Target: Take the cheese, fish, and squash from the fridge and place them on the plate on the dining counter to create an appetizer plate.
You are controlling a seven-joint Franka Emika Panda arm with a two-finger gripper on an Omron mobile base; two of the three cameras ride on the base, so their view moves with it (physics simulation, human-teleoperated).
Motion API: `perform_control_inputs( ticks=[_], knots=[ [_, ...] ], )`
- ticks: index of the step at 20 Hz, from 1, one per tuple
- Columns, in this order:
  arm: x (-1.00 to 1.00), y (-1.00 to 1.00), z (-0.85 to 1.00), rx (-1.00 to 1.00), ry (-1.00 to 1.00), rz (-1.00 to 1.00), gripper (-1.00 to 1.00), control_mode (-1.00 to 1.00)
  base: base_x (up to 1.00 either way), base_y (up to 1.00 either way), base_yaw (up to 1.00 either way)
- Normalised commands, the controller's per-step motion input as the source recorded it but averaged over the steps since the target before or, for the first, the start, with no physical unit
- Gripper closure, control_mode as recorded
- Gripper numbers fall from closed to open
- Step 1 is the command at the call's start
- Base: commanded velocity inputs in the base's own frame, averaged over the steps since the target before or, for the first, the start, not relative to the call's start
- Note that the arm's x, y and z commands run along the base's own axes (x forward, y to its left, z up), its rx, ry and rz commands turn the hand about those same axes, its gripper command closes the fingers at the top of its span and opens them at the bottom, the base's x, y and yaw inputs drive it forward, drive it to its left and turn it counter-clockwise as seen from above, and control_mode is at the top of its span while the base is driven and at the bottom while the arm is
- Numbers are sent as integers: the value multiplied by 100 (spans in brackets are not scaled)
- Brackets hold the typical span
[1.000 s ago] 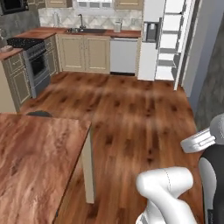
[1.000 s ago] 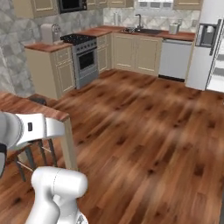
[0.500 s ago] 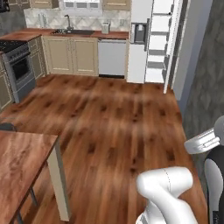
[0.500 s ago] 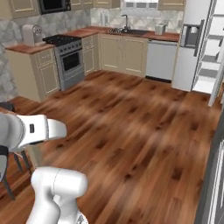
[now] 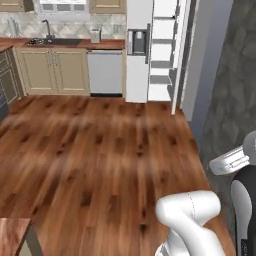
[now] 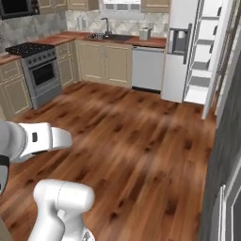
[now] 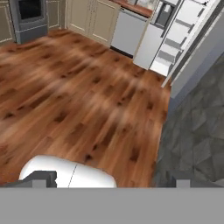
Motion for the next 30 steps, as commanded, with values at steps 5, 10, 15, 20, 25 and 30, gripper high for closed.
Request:
perform_control_inputs(
  ticks=[5,10,15,20,25,30],
  knots=[
    [0,0,0,0,0,0,-100,100,100,5,-27],
    [0,0,0,0,0,0,-100,100,100,29,-26],
    [0,0,0,0,0,0,-100,100,100,24,-23],
    [0,0,0,0,0,0,-100,100,100,14,-19],
    [0,0,0,0,0,0,-100,100,100,7,-18],
    [0,0,0,0,0,0,-100,100,100,4,-21]
  ],
)
